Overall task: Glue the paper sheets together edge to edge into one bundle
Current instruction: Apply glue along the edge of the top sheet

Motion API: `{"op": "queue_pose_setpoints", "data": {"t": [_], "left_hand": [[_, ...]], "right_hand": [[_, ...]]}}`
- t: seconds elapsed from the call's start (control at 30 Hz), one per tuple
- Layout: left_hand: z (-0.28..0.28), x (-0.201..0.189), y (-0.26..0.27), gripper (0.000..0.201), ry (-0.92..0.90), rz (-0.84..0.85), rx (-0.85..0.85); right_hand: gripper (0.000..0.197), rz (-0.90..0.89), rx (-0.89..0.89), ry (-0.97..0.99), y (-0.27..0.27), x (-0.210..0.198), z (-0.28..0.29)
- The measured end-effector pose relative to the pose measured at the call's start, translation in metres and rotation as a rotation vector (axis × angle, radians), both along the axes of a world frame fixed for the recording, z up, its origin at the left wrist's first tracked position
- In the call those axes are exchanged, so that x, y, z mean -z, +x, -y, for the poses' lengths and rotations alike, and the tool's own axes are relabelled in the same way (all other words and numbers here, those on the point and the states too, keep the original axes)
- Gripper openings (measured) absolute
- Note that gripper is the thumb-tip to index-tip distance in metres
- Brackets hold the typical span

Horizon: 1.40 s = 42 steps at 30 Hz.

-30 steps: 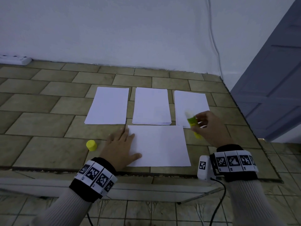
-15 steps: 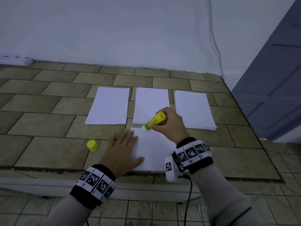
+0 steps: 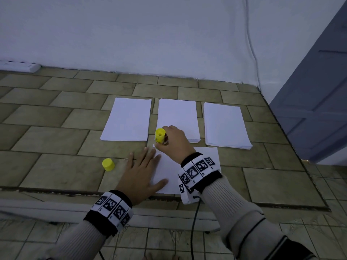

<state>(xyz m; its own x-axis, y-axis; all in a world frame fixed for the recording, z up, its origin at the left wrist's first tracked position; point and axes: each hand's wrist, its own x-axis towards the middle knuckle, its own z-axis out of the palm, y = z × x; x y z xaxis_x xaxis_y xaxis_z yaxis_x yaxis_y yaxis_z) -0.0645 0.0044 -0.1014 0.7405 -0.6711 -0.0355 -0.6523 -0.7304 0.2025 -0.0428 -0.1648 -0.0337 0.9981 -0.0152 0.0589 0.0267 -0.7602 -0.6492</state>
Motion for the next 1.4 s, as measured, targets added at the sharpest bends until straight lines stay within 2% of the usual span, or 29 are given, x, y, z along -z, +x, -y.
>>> {"op": "queue_pose_setpoints", "data": {"t": [0.27,0.5,0.73,0.9,1.07,1.13,1.27,1.4], "left_hand": [[-0.002,0.003,0.000,0.102,0.002,0.004,-0.005],[-0.002,0.003,0.000,0.104,-0.003,0.008,-0.016],[-0.003,0.009,0.001,0.099,-0.014,0.017,-0.008],[-0.003,0.005,0.000,0.108,0.016,0.002,-0.008],[-0.003,0.004,0.000,0.110,0.047,0.009,-0.019],[-0.002,0.005,0.000,0.110,0.018,0.010,-0.019],[-0.002,0.004,0.000,0.109,0.001,0.000,-0.022],[-0.002,0.003,-0.001,0.113,-0.002,0.027,-0.024]], "right_hand": [[0.021,-0.039,0.038,-0.059,-0.002,-0.005,0.010],[0.018,-0.002,0.162,-0.015,-0.031,-0.004,0.065],[0.016,0.008,0.325,-0.099,-0.062,-0.006,0.123],[0.017,-0.007,0.381,-0.120,-0.068,-0.004,0.140],[0.018,0.170,0.511,-0.018,-0.072,-0.009,0.127],[0.017,0.203,0.454,0.052,-0.072,-0.012,0.110],[0.012,0.154,0.134,0.182,-0.068,-0.011,0.060],[0.012,0.044,-0.076,0.157,-0.061,-0.008,0.015]]}}
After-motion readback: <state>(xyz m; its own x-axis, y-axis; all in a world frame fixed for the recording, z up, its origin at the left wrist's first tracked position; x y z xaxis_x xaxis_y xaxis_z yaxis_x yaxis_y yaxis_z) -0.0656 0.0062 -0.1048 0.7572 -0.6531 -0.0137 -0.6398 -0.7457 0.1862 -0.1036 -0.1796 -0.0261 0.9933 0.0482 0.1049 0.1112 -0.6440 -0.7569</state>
